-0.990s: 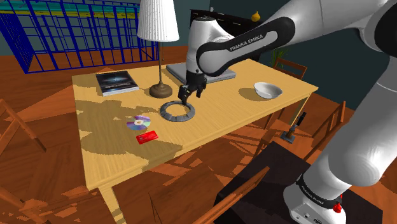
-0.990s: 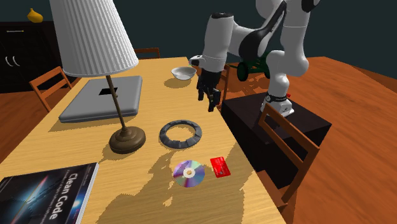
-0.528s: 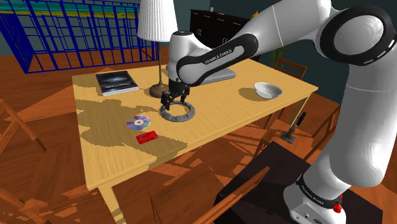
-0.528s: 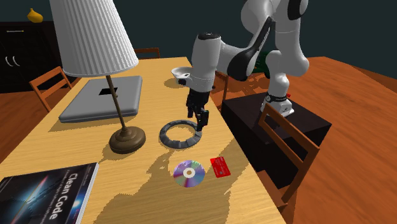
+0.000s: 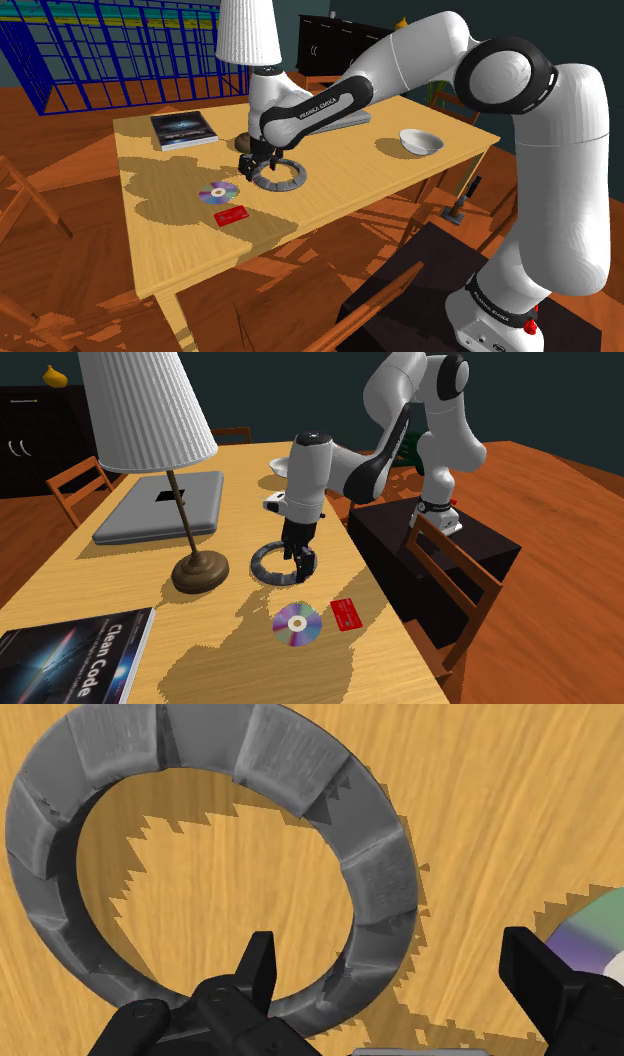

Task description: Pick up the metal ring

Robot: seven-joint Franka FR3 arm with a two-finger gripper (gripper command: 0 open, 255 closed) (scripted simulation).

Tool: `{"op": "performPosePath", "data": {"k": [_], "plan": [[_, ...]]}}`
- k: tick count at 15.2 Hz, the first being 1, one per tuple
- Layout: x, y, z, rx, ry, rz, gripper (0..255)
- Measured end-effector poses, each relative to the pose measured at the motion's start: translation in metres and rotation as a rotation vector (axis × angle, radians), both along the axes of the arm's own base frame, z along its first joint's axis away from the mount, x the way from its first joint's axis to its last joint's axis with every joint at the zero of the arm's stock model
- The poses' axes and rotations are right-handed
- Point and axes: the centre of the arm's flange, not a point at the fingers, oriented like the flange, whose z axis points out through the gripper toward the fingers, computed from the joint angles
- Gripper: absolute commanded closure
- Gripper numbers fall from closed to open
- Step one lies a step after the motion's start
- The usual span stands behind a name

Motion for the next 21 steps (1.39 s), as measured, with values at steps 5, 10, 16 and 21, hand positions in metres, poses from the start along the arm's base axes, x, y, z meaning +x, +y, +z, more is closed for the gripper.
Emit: {"op": "performPosePath", "data": {"k": [5,10,16,21], "plan": [[0.001,-0.001,-0.022,0.0,0.0,0.0,255],[0.0,0.001,-0.022,0.002,-0.003,0.001,255],[0.0,0.0,-0.02,0.001,-0.002,0.0,255],[0.0,-0.001,0.001,0.0,-0.001,0.0,255]]}}
